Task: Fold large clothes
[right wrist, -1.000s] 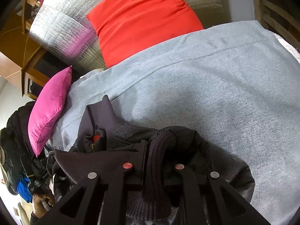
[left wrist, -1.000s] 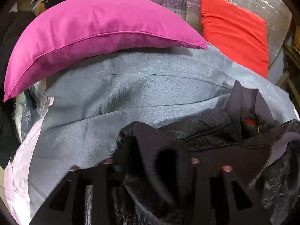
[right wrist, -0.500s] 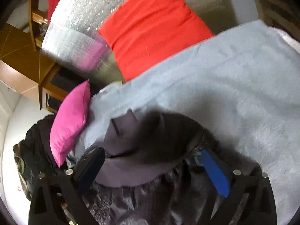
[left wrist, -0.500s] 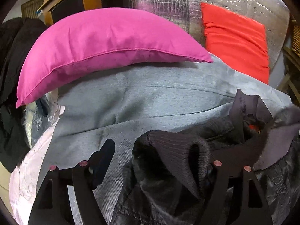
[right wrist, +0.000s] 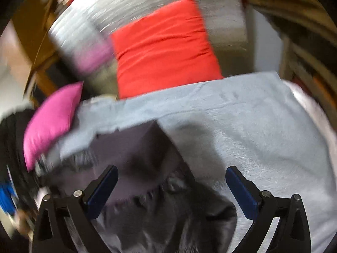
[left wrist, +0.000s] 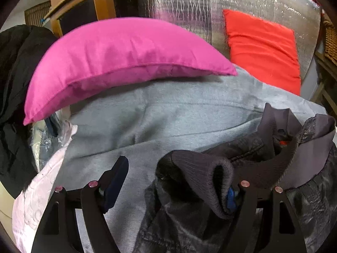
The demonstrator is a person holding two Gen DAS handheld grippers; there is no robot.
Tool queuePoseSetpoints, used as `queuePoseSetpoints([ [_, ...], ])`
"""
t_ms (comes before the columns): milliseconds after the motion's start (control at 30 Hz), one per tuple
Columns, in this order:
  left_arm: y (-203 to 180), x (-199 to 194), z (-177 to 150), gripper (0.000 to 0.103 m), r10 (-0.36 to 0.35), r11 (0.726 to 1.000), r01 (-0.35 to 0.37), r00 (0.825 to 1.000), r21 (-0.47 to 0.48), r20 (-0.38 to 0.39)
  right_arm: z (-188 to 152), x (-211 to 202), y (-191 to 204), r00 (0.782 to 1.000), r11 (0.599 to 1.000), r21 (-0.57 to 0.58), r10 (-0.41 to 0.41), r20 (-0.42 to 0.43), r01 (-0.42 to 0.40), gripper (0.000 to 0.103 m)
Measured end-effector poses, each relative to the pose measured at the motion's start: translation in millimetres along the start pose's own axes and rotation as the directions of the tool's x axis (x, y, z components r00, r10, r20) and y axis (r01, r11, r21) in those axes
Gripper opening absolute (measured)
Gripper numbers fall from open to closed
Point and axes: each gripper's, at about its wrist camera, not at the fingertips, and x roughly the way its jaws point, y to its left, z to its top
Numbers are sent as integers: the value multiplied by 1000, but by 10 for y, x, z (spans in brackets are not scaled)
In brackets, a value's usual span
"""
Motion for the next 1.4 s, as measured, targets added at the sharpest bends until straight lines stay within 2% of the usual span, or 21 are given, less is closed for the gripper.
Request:
queuePoseSetpoints([
  [67, 33, -75, -21, 79, -16, 1000, 15, 999, 22, 36, -83, -25, 80, 1000, 995, -102, -17, -6, 16, 103],
  [167, 30, -216, -94, 80, -67, 986, 45, 989, 159, 131, -156, -36, 147, 999, 977, -209, -42, 0, 41, 103],
  [233, 21, -278, -131, 80, -95, 967, 47, 978, 249, 183, -170, -60, 114, 999, 971, -234, -45, 11, 46, 103],
  [300, 40, -277, -104, 80, -120, 959, 64, 974, 277, 190, -141, -41, 62, 1000, 973, -229, -15, 13, 17, 103],
  [433, 164, -285, 43, 80, -149, 975, 109, 968, 196, 201, -60, 110, 36, 1000, 977, -215, 4, 4, -3, 103],
  [533, 355, -419, 43, 80, -163, 984, 136, 950, 117, 266, -35, 258, 53, 1000, 976, -217, 12, -15, -15, 103],
  [633, 496, -528, -93, 87, -122, 989, 86, 935, 122, 332, -26, 392, 56, 999, 973, -226, 32, -28, -38, 103],
  [667, 502, -484, -134, 89, -117, 987, 74, 938, 141, 328, -25, 431, 43, 999, 974, -223, 37, -33, -43, 103],
  [767, 342, -191, -177, 89, -134, 967, 83, 971, 242, 199, -24, 540, -10, 998, 979, -198, 42, -44, -50, 103],
  [833, 184, -4, -159, 89, -144, 952, 96, 979, 292, 146, -32, 583, -28, 997, 981, -183, 55, -53, -64, 103],
  [1033, 35, 458, 122, 89, -162, 963, 146, 986, 228, 51, 55, 606, -25, 997, 980, -183, 67, -45, -75, 103],
  [1133, -47, 607, 132, 89, -200, 950, 197, 980, 242, -14, 128, 687, -34, 995, 981, -173, 72, -65, -82, 99],
  [1200, -147, 685, 120, 89, -190, 943, 192, 981, 271, -35, 138, 793, 15, 993, 980, -179, 76, -90, -91, 98],
  [1233, -176, 709, 111, 88, -194, 943, 197, 980, 269, -38, 133, 817, 35, 993, 978, -184, 78, -93, -95, 88],
  [1267, -204, 733, 102, 67, -197, 943, 200, 980, 266, -40, 127, 855, 64, 991, 977, -188, 84, -100, -102, 57],
  [1300, -213, 765, 106, 23, -192, 943, 201, 980, 264, -59, 124, 887, 90, 991, 977, -190, 76, -109, -96, 35],
  [1333, -231, 807, 113, 22, -177, 946, 194, 980, 258, -89, 118, 894, 103, 992, 978, -195, 54, -111, -75, 24],
  [1367, -239, 785, 114, 20, -181, 945, 195, 980, 261, -78, 120, 888, 118, 993, 978, -197, 42, -113, -64, 16],
  [1400, -236, 760, 107, 19, -183, 943, 194, 981, 270, -68, 129, 835, 153, 993, 976, -209, 46, -107, -67, 13],
])
